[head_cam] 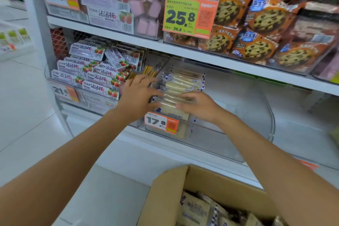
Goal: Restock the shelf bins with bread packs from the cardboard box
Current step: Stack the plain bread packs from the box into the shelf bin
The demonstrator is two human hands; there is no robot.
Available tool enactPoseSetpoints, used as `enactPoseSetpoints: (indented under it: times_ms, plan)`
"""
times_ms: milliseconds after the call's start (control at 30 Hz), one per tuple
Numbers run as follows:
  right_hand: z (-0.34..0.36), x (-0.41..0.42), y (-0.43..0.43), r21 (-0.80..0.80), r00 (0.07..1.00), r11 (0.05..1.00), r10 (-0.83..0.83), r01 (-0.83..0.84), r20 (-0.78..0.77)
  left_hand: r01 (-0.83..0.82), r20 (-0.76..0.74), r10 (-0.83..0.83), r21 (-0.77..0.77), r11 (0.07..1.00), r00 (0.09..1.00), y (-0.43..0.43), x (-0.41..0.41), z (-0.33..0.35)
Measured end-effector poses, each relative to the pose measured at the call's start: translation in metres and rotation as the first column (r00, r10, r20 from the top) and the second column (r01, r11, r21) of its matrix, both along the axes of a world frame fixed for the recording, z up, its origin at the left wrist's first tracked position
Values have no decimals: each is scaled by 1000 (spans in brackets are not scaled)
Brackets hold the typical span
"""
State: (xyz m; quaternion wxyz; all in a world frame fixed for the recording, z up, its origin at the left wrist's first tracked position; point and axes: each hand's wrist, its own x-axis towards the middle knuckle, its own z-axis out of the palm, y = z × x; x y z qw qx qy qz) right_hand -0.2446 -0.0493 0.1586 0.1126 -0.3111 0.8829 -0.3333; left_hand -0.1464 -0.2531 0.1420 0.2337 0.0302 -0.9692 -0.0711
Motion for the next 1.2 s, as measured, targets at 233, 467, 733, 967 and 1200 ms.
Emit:
enactPoseSetpoints:
  times_ms: [233,467,733,967,1200]
  plan:
    - [-18,2,12,-185,877,960,-102,210,469,-8,-55,7,-17,1000,998,0,-1,-4]
    - [-15,11,31,-67,973,982,-166,178,163,-66,-57,71,71,995,996,22,6,7]
    - [-28,81,119,-207,924,950,-285,236,-256,44,124,-111,447,894,986,140,48,-1]
    - [-108,138,231,88,965,964,-257,251,54,-71,433,-276,632,772,858,226,95,-82]
    - [-202,135,326,399,854,876,-411,271,321,-174,550,-316,663,728,773,253,103,-138]
